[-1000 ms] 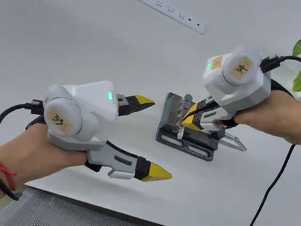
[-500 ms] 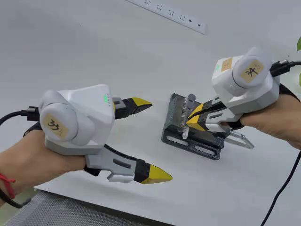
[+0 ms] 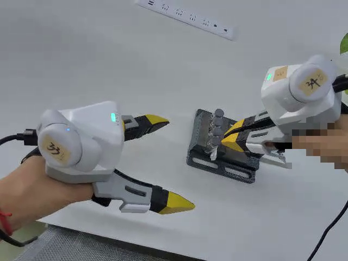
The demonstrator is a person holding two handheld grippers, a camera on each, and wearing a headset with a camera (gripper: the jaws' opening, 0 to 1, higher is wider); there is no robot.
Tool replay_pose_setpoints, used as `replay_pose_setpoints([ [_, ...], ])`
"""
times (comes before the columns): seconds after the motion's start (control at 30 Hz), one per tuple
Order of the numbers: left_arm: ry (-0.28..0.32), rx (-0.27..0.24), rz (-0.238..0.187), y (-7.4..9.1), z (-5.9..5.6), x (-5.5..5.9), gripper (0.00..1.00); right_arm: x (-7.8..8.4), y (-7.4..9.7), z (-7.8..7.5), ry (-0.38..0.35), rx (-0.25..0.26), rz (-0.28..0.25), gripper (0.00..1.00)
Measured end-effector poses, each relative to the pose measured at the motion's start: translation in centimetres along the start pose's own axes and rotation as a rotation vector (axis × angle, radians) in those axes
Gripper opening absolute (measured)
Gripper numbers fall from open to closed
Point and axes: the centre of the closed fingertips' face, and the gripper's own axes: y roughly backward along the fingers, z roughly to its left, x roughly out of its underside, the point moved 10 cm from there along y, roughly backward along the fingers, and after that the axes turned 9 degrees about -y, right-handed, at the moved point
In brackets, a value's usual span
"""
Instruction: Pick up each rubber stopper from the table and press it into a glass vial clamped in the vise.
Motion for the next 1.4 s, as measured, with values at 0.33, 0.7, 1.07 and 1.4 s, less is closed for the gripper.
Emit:
replay_pose_setpoints([
  [0.33, -0.028, -0.007, 0.033, 0.5, 0.1, -0.3, 0.97, 3.3, 2.5, -0.2, -0.088, 0.032, -0.118, 0.11],
  [0.7, -0.065, -0.018, 0.069, 1.0, 0.4, -0.1, 0.99, 7.6, 4.5, 0.2, -0.156, 0.052, -0.273, 0.26],
  [1.07, -0.091, -0.026, 0.127, 0.7, 0.4, 0.0, 0.99, 12.5, 5.2, 1.3, -0.197, 0.069, -0.429, 0.54],
  [1.4, -0.103, -0.032, 0.172, 0.3, 0.1, 0.0, 0.99, 16.4, 5.3, 2.1, -0.237, 0.074, -0.555, 0.77],
])
